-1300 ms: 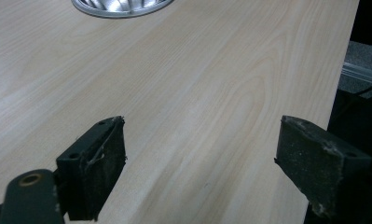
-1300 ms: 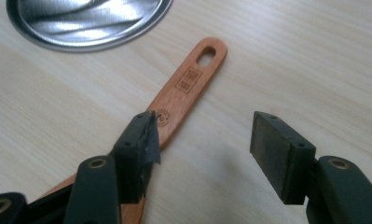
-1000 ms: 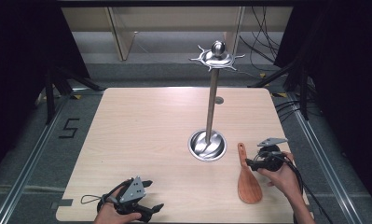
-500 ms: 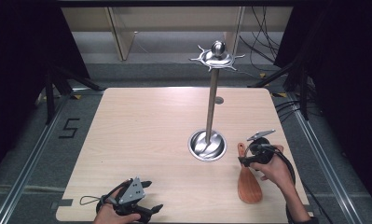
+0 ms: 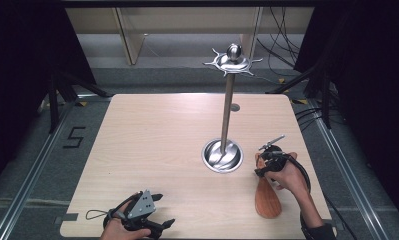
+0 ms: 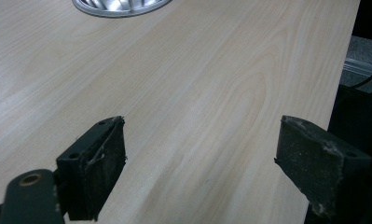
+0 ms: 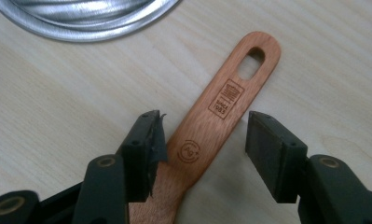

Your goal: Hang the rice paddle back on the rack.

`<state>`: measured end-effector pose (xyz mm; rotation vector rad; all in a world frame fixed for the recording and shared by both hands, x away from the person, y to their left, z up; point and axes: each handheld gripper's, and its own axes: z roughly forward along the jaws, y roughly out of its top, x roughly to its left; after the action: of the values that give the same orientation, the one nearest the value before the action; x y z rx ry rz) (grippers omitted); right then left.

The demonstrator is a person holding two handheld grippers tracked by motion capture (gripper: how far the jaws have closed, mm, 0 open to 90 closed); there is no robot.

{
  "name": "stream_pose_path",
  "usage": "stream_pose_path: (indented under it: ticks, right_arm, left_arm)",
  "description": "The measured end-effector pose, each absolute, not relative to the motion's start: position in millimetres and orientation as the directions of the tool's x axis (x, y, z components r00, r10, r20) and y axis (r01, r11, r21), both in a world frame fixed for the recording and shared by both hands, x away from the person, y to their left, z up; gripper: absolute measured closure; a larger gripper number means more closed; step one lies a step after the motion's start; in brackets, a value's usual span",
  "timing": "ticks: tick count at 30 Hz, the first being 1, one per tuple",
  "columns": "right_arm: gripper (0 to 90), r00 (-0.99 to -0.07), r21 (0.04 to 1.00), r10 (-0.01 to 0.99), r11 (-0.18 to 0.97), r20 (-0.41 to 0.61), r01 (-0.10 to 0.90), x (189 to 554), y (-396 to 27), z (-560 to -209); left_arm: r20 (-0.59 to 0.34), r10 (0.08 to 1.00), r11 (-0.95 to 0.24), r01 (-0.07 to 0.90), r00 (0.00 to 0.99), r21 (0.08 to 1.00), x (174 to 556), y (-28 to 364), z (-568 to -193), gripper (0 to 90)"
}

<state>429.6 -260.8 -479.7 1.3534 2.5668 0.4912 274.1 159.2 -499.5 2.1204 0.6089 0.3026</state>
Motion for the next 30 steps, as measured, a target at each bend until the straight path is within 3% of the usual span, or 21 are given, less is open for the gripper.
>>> stream_pose_path:
  ticks: [3,8,13,21,30]
  right_arm:
    - [47.5,-0.561,0.366,0.827,0.53,-0.027,0.765,430.7,-259.8,-480.2]
    - [60.1,-0.593,0.342,0.805,0.561,-0.013,0.754,435.2,-256.2,-478.5]
    - [65.8,-0.617,0.29,0.787,0.592,-0.007,0.752,441.5,-253.8,-476.7]
    - [66.0,-0.633,0.193,0.774,0.624,-0.016,0.757,448.0,-248.7,-473.7]
    - [66.2,-0.643,0.154,0.764,0.642,-0.05,0.751,446.0,-247.5,-471.8]
  left_arm:
    - [-0.01,0.524,-0.488,0.31,0.852,0.816,274.1,159.3,-499.6,15.2]
    - [0.004,0.523,-0.508,0.308,0.852,0.804,274.9,160.2,-498.8,15.2]
    - [-0.008,0.522,-0.49,0.308,0.853,0.815,274.6,159.2,-499.4,15.2]
    - [0.009,0.52,-0.515,0.306,0.854,0.801,275.4,160.3,-498.7,15.1]
    - [-0.013,0.521,-0.489,0.311,0.853,0.815,274.7,160.2,-497.2,15.2]
